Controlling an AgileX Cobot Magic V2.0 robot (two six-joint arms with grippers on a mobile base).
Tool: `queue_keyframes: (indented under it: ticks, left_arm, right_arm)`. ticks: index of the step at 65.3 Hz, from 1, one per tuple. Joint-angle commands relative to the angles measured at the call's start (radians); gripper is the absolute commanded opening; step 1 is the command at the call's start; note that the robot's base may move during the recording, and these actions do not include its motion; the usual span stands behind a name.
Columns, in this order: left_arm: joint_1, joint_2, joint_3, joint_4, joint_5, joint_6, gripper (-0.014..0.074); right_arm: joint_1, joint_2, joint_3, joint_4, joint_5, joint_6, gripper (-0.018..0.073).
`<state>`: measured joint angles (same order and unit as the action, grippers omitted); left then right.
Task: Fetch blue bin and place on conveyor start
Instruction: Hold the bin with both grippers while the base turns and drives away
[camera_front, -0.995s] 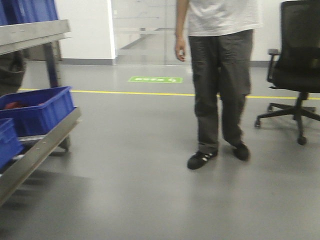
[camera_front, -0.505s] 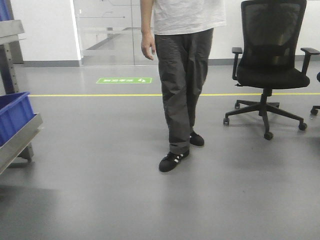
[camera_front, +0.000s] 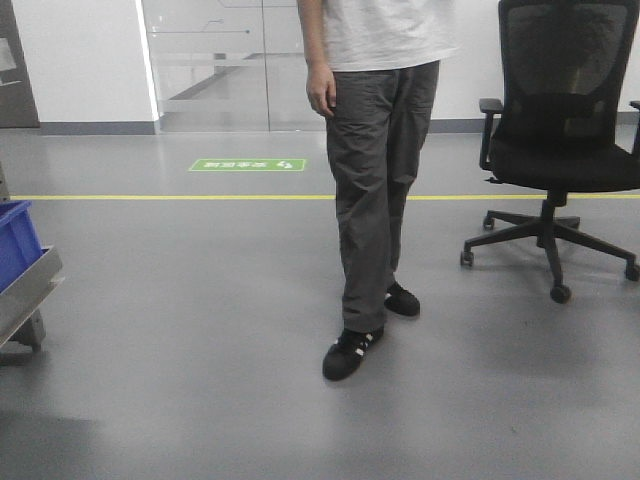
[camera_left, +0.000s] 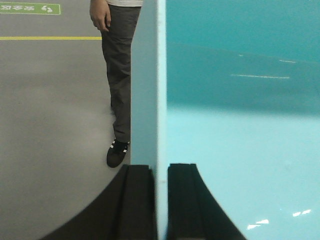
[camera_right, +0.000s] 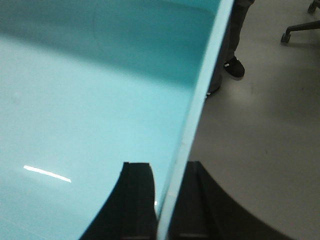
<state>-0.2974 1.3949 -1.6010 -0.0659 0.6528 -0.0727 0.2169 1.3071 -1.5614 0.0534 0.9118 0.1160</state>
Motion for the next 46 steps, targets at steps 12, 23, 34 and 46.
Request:
queue_keyframes:
  ticks: [12, 23, 34, 46]
  left_arm:
    - [0.0, -0.014, -0.009, 0.0, -0.067, 0.0, -0.0111]
    - [0.0, -0.014, -0.009, 0.0, -0.067, 0.0, -0.0111]
    - [0.0, -0.014, -0.009, 0.0, -0.067, 0.0, -0.0111]
    - [0.0, -0.014, -0.009, 0.0, -0.067, 0.0, -0.0111]
  right_arm:
    - [-0.004, -0.015, -0.004, -0.022, -0.016, -0.028, -0.0151]
    - [-0.004, -0.015, -0.004, -0.022, -0.018, -0.028, -0.0151]
    - [-0.004, -0.015, -0.004, -0.022, -0.022, -0.028, -0.0151]
    - [-0.004, -0.015, -0.004, -0.022, -0.022, -0.028, -0.0151]
